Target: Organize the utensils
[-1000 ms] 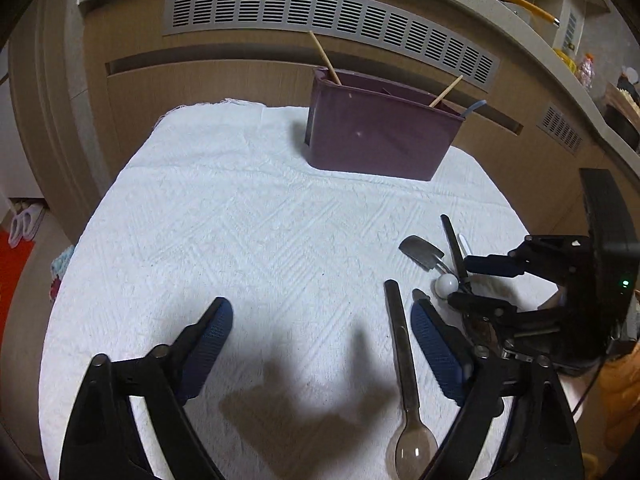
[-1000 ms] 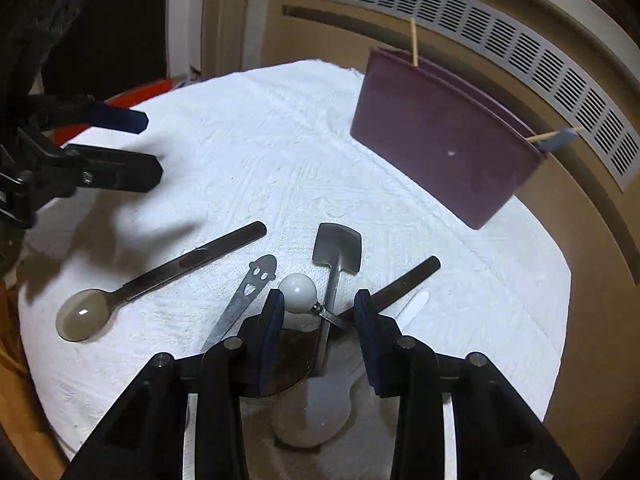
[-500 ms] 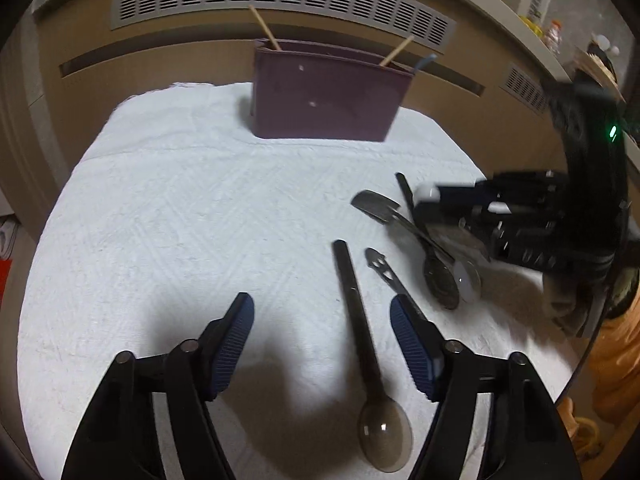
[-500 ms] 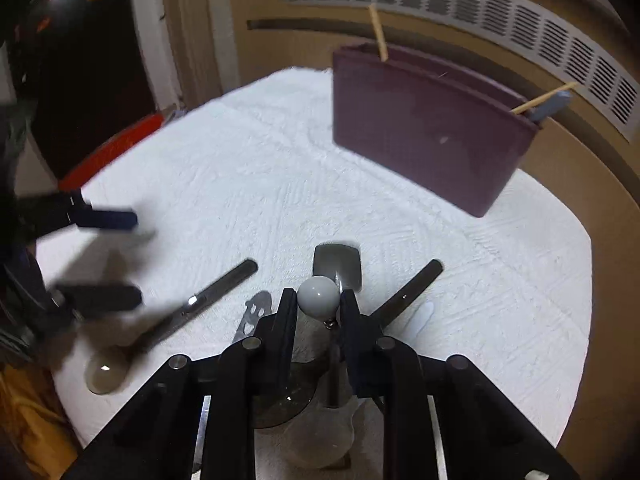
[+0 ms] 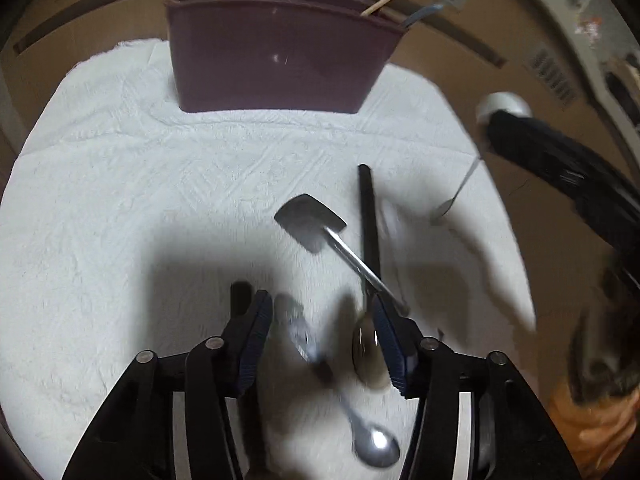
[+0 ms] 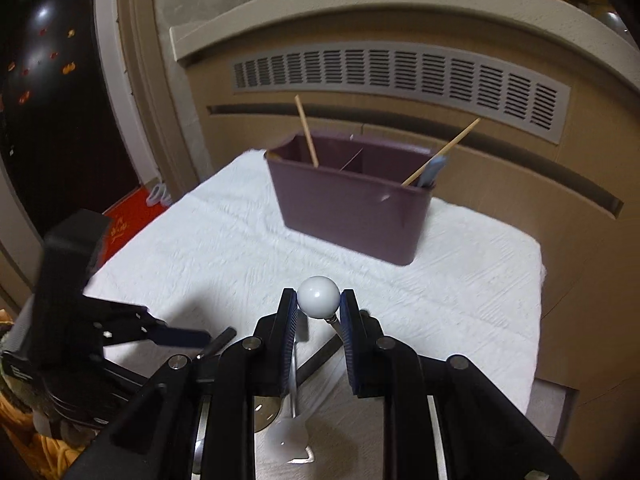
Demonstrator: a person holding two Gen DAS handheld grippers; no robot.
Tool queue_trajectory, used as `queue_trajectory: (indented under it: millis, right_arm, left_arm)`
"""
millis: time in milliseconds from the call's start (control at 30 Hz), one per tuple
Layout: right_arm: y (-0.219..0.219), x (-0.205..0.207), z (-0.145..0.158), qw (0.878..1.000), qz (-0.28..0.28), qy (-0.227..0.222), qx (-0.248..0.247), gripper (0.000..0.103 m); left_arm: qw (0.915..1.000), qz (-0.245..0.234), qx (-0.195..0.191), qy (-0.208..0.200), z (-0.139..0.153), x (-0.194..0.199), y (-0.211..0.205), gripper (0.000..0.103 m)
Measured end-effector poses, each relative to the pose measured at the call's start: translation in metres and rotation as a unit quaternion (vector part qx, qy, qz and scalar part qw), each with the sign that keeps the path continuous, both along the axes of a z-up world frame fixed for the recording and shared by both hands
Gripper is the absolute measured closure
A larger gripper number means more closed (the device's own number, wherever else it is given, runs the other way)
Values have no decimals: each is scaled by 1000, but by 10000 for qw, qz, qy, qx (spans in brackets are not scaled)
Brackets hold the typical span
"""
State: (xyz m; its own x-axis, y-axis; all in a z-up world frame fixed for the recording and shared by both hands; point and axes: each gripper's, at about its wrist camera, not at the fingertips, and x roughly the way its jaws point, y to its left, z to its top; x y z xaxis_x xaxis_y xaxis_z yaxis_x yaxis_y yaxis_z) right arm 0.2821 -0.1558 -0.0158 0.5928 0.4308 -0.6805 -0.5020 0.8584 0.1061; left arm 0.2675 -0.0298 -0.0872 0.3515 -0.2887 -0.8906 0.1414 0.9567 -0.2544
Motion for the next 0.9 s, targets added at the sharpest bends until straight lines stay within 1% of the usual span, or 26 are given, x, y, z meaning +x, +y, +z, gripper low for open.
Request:
queue_trajectory:
  millis: [33,133,267,367,467,500,567,600,633,700,767,833,867,900]
  right_arm:
    - [-2,1,2,10000,-35,-27,15,83]
    - [-10,1,6,9999,-150,-63,-4,83]
    - [-19,-3,7,9993,-342,-149,18,83]
    - [-27,-12,10,9987,-455,-221,64,83]
    - [-34,-23,14,9979,-556,-309,119,83]
    - [-35,-26,15,9977,-574,-329,130,83]
    - [-39,-34,19,9973,-602,-392,134,83]
    - [-39,-36,21,9971,-618,-416,123,83]
    - [-40,-38,23,9970,-627,-444,112,83]
    - [-41,-42,27,9967,-650,-465,108,83]
    - [-41,-46,32,9965,-659,-501,119,83]
    - [-41,-51,35,9964,-665,-514,128,83]
    - [-40,-54,37,9964,-658,-507,140,83]
    - [-40,-56,38,9966,-638,-496,145,83]
  left_arm:
    - [9999,119,61,105,-3,10,-4,52]
    - [9979,510,56,408,-8,35,-7,52]
    - [9959,759,235,441,-8,54,-13,52]
    - [9950,737,628,254,-7,57,-28,52]
    - [9925,623,1047,-55,-9,53,-43,52]
    - [9914,582,1158,-175,-10,50,-47,52]
    - [9899,549,1254,-383,-13,45,-49,52]
    - [9896,540,1260,-433,-13,44,-49,54]
    - [9895,517,1264,-467,-12,43,-50,59]
    - [9893,445,1290,-517,-11,39,-52,62]
    - [9886,338,1302,-684,-8,30,-52,70]
    - [9869,253,1300,-923,0,22,-52,83]
    - [9859,226,1287,-1045,4,18,-52,86]
    - [9851,186,1247,-1168,8,14,-51,91]
